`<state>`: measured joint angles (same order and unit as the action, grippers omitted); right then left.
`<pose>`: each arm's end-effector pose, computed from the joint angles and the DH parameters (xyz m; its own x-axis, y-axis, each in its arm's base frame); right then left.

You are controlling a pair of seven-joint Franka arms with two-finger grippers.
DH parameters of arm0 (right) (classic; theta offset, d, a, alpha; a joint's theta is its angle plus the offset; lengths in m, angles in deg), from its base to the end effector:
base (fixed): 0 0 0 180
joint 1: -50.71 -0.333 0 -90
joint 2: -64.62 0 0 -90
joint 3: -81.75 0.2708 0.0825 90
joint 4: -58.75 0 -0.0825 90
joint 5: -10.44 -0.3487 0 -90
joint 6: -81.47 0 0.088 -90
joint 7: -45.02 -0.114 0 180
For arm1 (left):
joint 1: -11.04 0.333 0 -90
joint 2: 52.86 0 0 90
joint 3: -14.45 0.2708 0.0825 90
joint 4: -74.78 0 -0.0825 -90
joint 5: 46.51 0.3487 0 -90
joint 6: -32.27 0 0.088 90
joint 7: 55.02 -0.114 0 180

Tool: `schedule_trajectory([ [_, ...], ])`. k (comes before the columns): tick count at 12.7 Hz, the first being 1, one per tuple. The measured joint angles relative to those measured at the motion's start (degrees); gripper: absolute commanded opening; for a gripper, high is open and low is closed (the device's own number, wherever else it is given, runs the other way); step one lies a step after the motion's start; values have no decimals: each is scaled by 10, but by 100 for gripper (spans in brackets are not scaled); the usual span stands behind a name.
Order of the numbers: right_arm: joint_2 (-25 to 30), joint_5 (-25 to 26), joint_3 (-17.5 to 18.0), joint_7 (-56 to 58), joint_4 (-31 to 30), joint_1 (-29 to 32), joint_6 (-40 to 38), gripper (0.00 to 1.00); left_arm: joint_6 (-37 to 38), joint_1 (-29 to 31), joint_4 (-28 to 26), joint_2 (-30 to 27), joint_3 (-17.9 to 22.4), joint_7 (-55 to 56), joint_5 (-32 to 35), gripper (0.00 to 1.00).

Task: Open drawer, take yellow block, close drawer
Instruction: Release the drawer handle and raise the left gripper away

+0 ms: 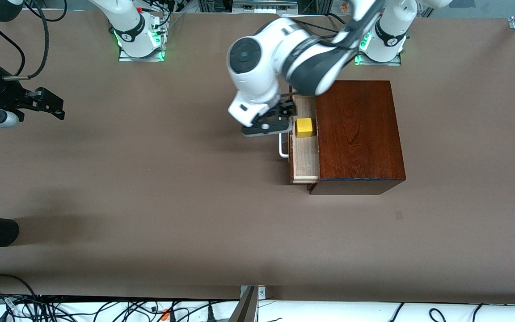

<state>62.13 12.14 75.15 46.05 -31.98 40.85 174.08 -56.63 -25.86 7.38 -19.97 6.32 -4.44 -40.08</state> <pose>0.5330 0.0282 0.5480 0.9970 0.0762 -0.0110 0.0765 -0.9965 0.0344 0.4737 -0.4274 0.4078 0.9892 0.1107 -0.0962 0.0932 -0.9810 -0.1700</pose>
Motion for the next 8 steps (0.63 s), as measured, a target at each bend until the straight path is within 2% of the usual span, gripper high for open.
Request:
schedule_trajectory([
  [6,0,0,0,0,0,0,0,100,103,173,2,-124,0,-241,-3,100],
  [8,0,0,0,0,0,0,0,100,114,229,-10,-152,1,-330,-31,100],
])
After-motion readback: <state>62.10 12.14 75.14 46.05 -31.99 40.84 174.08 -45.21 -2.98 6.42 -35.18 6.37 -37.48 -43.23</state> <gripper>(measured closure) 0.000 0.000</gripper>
